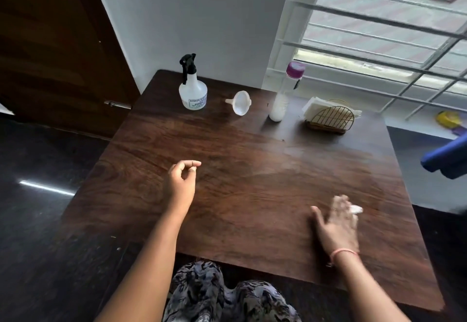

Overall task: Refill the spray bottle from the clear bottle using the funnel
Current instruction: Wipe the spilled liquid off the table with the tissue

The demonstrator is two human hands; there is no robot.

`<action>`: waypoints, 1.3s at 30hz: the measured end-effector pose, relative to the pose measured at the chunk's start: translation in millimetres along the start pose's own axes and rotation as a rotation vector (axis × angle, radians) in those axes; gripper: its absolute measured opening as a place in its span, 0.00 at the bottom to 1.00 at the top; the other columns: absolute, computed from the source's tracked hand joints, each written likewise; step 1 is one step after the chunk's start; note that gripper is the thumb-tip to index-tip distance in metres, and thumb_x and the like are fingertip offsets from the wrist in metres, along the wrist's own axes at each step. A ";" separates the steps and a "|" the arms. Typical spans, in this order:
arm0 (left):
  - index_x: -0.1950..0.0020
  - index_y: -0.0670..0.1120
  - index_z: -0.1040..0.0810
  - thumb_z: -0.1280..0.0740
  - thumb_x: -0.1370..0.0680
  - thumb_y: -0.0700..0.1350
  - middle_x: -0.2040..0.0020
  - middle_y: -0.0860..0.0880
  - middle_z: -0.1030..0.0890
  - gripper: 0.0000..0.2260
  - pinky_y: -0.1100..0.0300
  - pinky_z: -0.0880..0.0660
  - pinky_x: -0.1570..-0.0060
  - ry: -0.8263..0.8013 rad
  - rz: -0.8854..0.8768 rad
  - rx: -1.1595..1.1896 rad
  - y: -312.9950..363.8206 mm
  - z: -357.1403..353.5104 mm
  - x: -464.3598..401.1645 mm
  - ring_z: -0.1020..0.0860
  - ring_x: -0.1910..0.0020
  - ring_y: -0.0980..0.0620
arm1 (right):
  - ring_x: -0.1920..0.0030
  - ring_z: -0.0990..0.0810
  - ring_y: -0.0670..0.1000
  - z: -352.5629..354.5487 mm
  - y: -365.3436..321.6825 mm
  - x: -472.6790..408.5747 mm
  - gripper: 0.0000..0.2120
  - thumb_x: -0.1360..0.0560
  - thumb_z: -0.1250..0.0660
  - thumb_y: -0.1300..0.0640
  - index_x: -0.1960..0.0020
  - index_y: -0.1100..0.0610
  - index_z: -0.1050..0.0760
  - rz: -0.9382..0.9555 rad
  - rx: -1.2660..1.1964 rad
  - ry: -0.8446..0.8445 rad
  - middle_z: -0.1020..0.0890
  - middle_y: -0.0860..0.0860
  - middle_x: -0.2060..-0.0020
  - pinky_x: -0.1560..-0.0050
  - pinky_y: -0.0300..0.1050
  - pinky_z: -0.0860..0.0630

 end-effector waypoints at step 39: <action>0.56 0.53 0.18 0.35 0.25 0.38 0.54 0.54 0.19 0.10 0.72 0.31 0.60 -0.251 -0.053 -0.075 37.2 -61.3 -114.3 0.22 0.57 0.54 | 0.23 0.60 0.52 30.3 -95.1 -137.3 0.49 0.31 0.59 0.28 0.22 0.60 0.57 -0.032 0.008 -0.007 0.57 0.55 0.22 0.24 0.51 0.59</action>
Point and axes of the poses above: each hand's wrist, its own x-axis away from the middle knuckle, its own z-axis out of the back of the hand, y = z × x, the point moved 8 cm from there along -x, towards the middle knuckle
